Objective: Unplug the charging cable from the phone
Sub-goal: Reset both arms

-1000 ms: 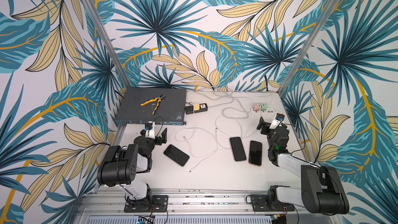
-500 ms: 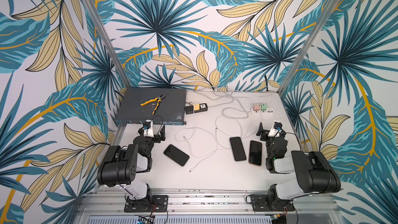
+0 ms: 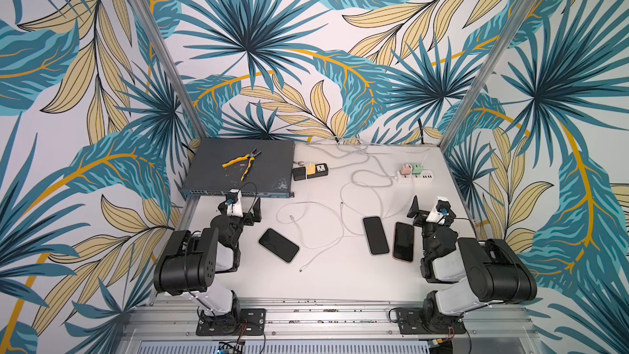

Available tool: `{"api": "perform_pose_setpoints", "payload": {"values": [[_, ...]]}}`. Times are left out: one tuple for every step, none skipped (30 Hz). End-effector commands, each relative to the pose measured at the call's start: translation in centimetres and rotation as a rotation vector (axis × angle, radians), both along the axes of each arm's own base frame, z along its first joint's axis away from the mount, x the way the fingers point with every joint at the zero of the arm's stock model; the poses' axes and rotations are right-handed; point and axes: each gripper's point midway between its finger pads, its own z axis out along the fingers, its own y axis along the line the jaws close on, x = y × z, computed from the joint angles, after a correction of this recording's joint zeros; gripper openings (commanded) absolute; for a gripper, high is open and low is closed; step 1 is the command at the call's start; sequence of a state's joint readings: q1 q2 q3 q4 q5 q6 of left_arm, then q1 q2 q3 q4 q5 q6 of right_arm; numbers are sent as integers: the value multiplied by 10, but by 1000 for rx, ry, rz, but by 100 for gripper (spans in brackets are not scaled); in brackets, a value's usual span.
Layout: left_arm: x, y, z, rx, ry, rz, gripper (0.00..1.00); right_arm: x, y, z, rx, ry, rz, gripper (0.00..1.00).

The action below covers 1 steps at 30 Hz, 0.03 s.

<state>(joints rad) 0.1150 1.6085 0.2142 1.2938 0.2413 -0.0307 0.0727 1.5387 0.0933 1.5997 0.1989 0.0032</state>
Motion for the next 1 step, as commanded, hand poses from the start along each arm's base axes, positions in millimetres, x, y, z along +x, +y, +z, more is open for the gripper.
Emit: {"api": "perform_pose_setpoints", "payload": {"values": [[3,1,6,6,-20,8,100,-2,-4,5,-1,-23,-21,100]]}}
